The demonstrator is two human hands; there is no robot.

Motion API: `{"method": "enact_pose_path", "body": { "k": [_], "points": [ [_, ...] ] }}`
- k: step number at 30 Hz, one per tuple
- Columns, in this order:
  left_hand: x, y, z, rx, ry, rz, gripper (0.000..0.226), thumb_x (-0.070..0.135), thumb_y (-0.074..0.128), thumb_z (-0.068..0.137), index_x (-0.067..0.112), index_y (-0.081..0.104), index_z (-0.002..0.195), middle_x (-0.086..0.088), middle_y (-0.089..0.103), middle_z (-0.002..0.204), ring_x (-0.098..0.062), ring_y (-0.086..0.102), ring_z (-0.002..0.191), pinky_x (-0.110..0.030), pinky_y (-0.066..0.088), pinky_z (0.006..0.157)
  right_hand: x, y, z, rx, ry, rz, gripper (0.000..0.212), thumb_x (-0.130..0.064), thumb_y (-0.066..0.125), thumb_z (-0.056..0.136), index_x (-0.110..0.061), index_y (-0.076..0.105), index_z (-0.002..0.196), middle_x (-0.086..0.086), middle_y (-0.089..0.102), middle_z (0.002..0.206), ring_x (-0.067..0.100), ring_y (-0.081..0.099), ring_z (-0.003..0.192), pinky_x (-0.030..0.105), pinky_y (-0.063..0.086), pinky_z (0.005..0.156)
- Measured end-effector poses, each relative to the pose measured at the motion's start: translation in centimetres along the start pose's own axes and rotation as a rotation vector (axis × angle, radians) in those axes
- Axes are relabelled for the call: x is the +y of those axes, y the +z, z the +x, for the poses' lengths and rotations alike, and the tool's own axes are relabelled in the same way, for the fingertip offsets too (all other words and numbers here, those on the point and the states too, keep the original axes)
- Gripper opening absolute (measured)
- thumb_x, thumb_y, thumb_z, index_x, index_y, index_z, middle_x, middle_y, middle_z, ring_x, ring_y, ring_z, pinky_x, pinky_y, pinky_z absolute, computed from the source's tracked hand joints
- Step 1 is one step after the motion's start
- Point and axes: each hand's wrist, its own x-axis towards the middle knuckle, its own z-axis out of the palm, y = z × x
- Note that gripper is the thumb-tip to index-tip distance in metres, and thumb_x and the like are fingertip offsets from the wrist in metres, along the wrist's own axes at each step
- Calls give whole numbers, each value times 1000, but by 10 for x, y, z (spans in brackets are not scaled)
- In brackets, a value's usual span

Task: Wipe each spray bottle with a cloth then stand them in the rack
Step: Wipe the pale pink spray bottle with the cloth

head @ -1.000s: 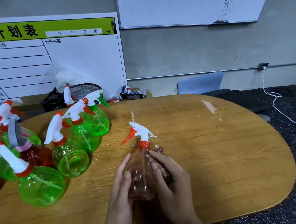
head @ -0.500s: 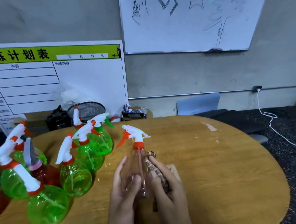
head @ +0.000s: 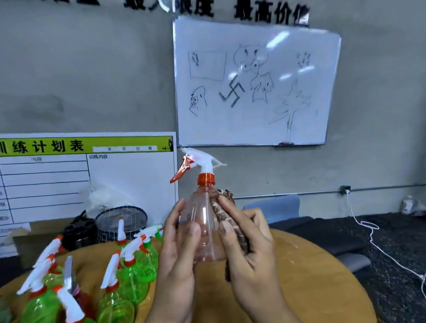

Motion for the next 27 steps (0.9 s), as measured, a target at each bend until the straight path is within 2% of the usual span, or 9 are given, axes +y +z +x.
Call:
{"method": "enact_pose_path", "body": {
  "k": [2, 5, 10, 13, 15, 17, 20, 25, 27],
  "points": [
    [19, 7, 2, -29, 32, 6, 55, 34, 66, 91, 41, 60, 145, -8, 70, 141, -29, 69, 128, -40, 60, 102, -18, -2, 13, -1, -31, 4, 38, -60, 55, 101, -53, 63, 137, -16, 48, 98, 18, 60, 87, 29, 53, 80],
    [41, 12, 2, -74, 65, 17, 49, 37, 63, 96, 47, 59, 144, -10, 69, 142, -30, 69, 129, -48, 58, 103, -39, -6, 26, -11, -102, -15, 37, -53, 58, 101, -50, 64, 138, -12, 49, 95, 16, 60, 83, 19, 48, 75],
    [62, 18, -3, -105, 102, 47, 51, 42, 67, 99, 47, 54, 148, -7, 71, 139, -29, 71, 125, -34, 63, 85, -57, -11, 34, -59, -175, -83, 37, -43, 60, 101, -42, 67, 137, -12, 49, 84, 12, 56, 70, 14, 40, 64],
    [66, 17, -8, -120, 114, 36, 65, 49, 66, 88, 42, 51, 152, -9, 72, 139, -30, 70, 126, -36, 62, 92, -63, -13, 30, -109, -248, -137, 37, -37, 62, 101, -32, 69, 137, -16, 48, 85, 5, 56, 72, 11, 39, 66],
    [67, 12, -11, -100, 120, 27, 63, 45, 67, 90, 42, 52, 151, -11, 71, 140, -30, 69, 128, -35, 62, 94, -66, -16, 28, -166, -335, -146, 37, -30, 63, 101, -27, 69, 137, -17, 48, 90, 1, 55, 76, 9, 39, 69],
    [66, 7, -14, -82, 127, 54, 59, 44, 71, 94, 45, 53, 149, -11, 70, 141, -32, 68, 129, -48, 59, 103, -68, -19, 30, -168, -384, -140, 37, -26, 61, 102, -25, 67, 138, -13, 49, 89, 1, 53, 74, 9, 38, 67],
    [62, 3, -24, -74, 146, 135, 61, 53, 71, 87, 50, 55, 146, -7, 70, 139, -31, 68, 129, -66, 47, 113, -73, -21, 45, -84, -321, -133, 36, -28, 59, 102, -27, 67, 137, -6, 52, 84, 7, 54, 71, 11, 38, 66],
    [62, 1, -39, -77, 164, 154, 52, 44, 71, 93, 49, 59, 143, 3, 68, 143, -22, 68, 130, -41, 60, 101, -73, -15, 36, -171, -293, -174, 37, -35, 58, 102, -27, 69, 137, -17, 53, 88, 6, 59, 79, 12, 39, 69],
    [61, -2, -42, -50, 141, 130, 51, 36, 64, 96, 43, 57, 147, 1, 69, 143, -23, 68, 131, -41, 58, 105, -71, -16, 18, -209, -343, -189, 37, -31, 61, 101, -23, 69, 136, -25, 51, 97, -5, 58, 84, 6, 38, 73]
  ]
}}
